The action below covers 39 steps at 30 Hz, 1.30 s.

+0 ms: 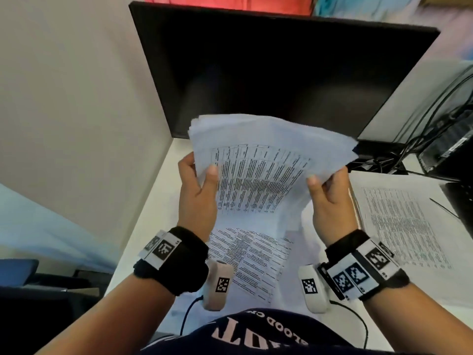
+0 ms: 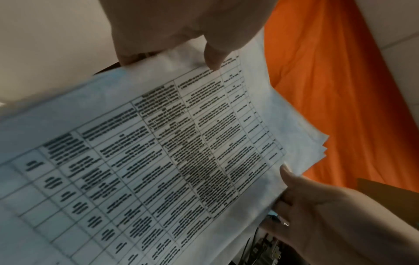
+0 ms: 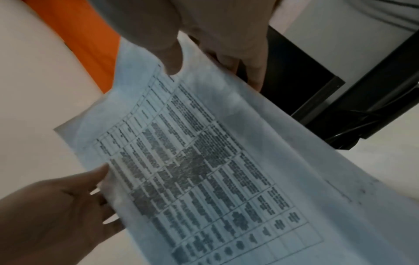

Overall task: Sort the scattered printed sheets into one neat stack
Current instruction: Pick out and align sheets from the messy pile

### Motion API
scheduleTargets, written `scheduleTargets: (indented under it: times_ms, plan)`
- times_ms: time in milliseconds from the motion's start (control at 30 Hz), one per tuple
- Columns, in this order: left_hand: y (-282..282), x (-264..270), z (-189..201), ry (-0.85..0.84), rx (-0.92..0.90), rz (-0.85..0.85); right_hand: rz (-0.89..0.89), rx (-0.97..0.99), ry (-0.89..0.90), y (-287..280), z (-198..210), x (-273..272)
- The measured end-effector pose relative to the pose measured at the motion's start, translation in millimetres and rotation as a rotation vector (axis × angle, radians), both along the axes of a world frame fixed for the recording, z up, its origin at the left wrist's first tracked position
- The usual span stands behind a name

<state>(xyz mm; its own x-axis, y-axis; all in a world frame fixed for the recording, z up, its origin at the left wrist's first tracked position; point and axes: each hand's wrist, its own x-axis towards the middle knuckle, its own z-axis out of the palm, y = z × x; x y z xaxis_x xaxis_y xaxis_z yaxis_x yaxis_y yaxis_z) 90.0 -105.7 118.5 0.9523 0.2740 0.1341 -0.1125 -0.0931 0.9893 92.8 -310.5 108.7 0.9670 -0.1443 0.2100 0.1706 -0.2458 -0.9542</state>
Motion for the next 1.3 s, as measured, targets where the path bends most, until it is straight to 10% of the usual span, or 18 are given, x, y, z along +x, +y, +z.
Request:
scheduleTargets:
  times_ms: [500,667,1167,1300]
  plan:
    - [-8,-11,-4,-0.09,-0.004,0.074,-0.117,0.003,-0.161,27,25,0]
    - [-2,-4,-2,-0.081,-0.009,0.103,-0.172,-0.342,-0.496,29,46,10]
    - [20,24,-11,-0.017,0.022,-0.029,-0.266,-0.125,-0.36,30,47,25]
    - [23,25,-2,-0.061,-0.023,-0.017,-0.258,-0.021,-0.084,31,16,23]
